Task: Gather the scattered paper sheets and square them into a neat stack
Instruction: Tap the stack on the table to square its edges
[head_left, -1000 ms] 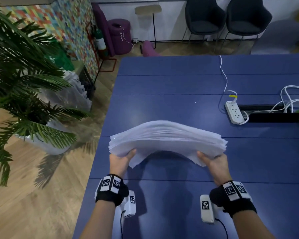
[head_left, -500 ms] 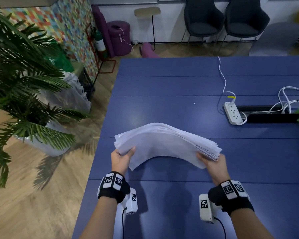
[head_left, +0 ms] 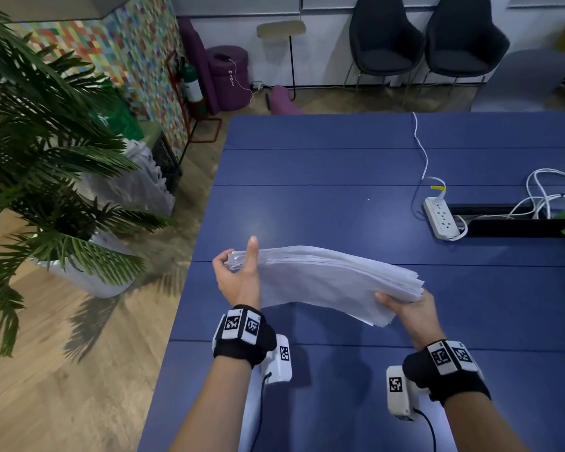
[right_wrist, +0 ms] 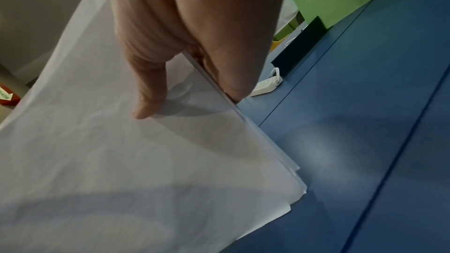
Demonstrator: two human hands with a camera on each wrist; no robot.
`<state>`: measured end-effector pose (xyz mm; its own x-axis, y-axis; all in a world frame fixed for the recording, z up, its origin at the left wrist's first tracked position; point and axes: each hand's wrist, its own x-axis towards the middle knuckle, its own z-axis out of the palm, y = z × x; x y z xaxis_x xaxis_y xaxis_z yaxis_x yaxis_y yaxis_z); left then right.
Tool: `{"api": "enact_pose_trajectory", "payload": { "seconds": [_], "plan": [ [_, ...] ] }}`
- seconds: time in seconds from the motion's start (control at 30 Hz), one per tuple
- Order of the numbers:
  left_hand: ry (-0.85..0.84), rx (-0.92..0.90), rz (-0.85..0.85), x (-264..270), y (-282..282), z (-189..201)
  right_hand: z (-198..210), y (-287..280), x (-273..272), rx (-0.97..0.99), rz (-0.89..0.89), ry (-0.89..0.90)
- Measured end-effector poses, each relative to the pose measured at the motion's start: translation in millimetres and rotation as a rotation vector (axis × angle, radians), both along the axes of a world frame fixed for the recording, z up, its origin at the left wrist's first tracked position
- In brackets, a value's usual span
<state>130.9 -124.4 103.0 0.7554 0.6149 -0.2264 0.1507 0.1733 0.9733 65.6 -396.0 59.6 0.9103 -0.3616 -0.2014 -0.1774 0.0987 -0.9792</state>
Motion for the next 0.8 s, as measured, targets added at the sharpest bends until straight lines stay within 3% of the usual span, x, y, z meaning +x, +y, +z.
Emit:
{"api": "enact_pose_trajectory", "payload": {
  "seconds": [0.17, 0.33, 0.47, 0.8],
  "plan": [
    [0.006, 0.096, 0.011, 5.0, 11.6, -6.2, -0.4, -0.2, -3.3, 0.013, 0.018, 0.005],
    [-0.213, 0.054, -0.362, -9.1, 27.8, -4.0, 0.1, 2.1, 2.9, -0.023, -0.027, 0.033],
    [-0.243, 0.074, -0.505, -19.9, 46.6, -22.4, 7.9, -2.0, 2.8, -0.029, -0.019, 0.024],
    [-0.227, -0.093, -0.534, -23.1, 48.2, -28.6, 32.4, -5.9, 5.6, -0.035, -0.041, -0.058]
  ]
}}
